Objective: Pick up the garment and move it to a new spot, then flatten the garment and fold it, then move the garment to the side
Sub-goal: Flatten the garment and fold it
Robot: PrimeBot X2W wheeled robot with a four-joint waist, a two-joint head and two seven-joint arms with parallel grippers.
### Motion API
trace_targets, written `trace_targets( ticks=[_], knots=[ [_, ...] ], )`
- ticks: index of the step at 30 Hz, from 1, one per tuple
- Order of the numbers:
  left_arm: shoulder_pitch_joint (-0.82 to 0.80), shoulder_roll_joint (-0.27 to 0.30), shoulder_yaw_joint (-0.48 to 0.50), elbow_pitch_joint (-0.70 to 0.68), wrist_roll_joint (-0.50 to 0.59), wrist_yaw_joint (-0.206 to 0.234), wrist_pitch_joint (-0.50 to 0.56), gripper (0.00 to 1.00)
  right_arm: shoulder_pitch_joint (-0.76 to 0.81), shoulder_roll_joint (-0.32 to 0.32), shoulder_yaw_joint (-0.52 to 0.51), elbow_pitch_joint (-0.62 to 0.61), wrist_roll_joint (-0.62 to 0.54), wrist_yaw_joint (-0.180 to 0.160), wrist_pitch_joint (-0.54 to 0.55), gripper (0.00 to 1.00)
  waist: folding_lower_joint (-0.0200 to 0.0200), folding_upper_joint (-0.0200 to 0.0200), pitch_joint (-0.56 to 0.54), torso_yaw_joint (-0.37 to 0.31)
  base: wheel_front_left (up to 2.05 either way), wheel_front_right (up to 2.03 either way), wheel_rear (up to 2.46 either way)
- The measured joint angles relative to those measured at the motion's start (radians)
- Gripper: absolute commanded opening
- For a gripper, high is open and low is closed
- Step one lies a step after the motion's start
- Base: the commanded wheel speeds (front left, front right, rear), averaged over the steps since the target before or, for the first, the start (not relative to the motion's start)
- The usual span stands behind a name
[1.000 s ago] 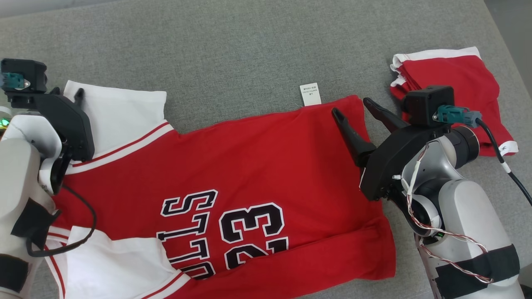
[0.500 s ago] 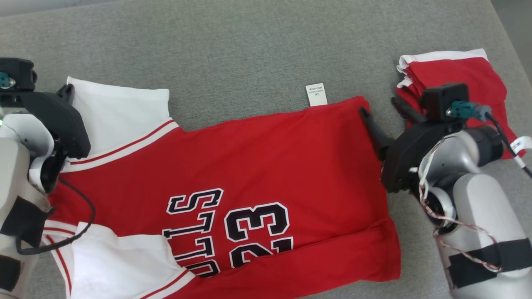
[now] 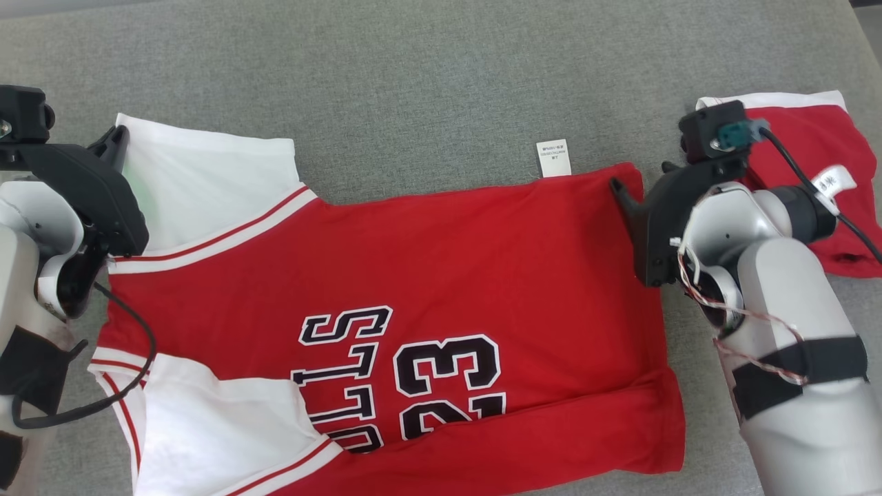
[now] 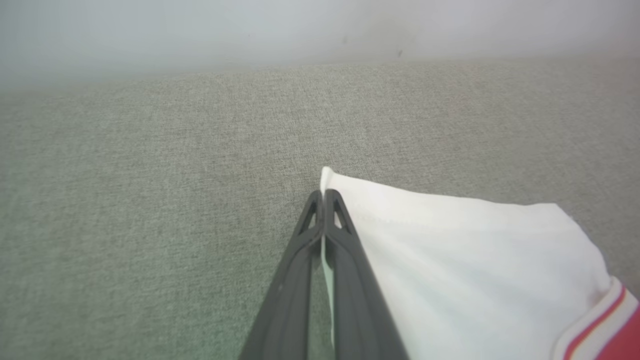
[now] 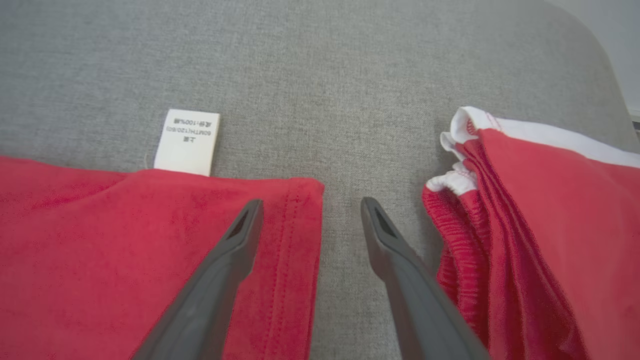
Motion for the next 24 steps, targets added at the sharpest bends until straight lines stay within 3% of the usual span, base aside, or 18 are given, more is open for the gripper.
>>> trace_targets(
  ticks=[4, 5, 6, 8, 9, 10, 11, 19, 24],
  knots=[
    [0.001, -0.002, -0.002, -0.007, -0.004, 0.001, 0.001, 0.0, -0.048, -0.007, 0.017, 0.08, 0.002, 0.0, 0.042, 0.98, 0.0, 0.0, 0.002, 0.005, 0.0, 0.0, 0.0],
    [0.001, -0.005, -0.003, -0.009, -0.006, 0.001, 0.001, 0.0, -0.058, -0.006, 0.017, 0.093, 0.002, 0.0, 0.043, 0.87, 0.0, 0.0, 0.002, 0.007, 0.0, 0.0, 0.0],
    [0.002, -0.008, -0.004, -0.012, -0.007, 0.001, 0.0, 0.0, -0.067, -0.006, 0.017, 0.107, 0.002, 0.0, 0.051, 0.87, 0.0, 0.0, 0.002, 0.009, 0.0, 0.0, 0.0],
    [0.003, -0.013, -0.004, -0.015, -0.013, 0.001, -0.005, 0.0, -0.081, -0.002, 0.018, 0.132, 0.006, 0.0, 0.055, 0.44, 0.0, 0.0, 0.001, 0.012, 0.0, 0.0, 0.0],
    [0.004, -0.016, -0.005, -0.018, -0.015, 0.001, -0.007, 0.0, -0.084, -0.001, 0.018, 0.144, 0.008, 0.0, 0.055, 0.35, 0.0, -0.0001, 0.0, 0.013, 0.0, 0.0, 0.0],
    [0.006, -0.018, -0.005, -0.022, -0.018, 0.001, -0.015, 0.0, -0.085, 0.001, 0.016, 0.156, 0.009, 0.0, 0.053, 0.14, 0.0, 0.0, -0.002, 0.014, 0.0, 0.0, 0.0],
    [0.008, -0.018, -0.006, -0.024, -0.02, 0.001, -0.016, 0.0, -0.085, 0.005, 0.006, 0.163, 0.012, 0.0, 0.047, 0.0, 0.0, 0.0, -0.003, 0.015, 0.0, 0.0, 0.0],
    [0.023, -0.024, 0.014, -0.066, -0.053, -0.002, -0.111, 0.0, -0.097, 0.021, -0.047, 0.206, -0.003, 0.0, -0.053, 0.0, 0.0, -0.0001, -0.024, 0.028, 0.0, 0.0, 0.0],
    [0.076, -0.025, 0.04, -0.11, -0.128, -0.003, -0.15, 0.0, -0.091, 0.028, -0.058, 0.224, -0.001, 0.0, -0.082, 0.0, 0.0, 0.0, -0.051, 0.041, 0.0, 0.0, 0.0]
  ],
)
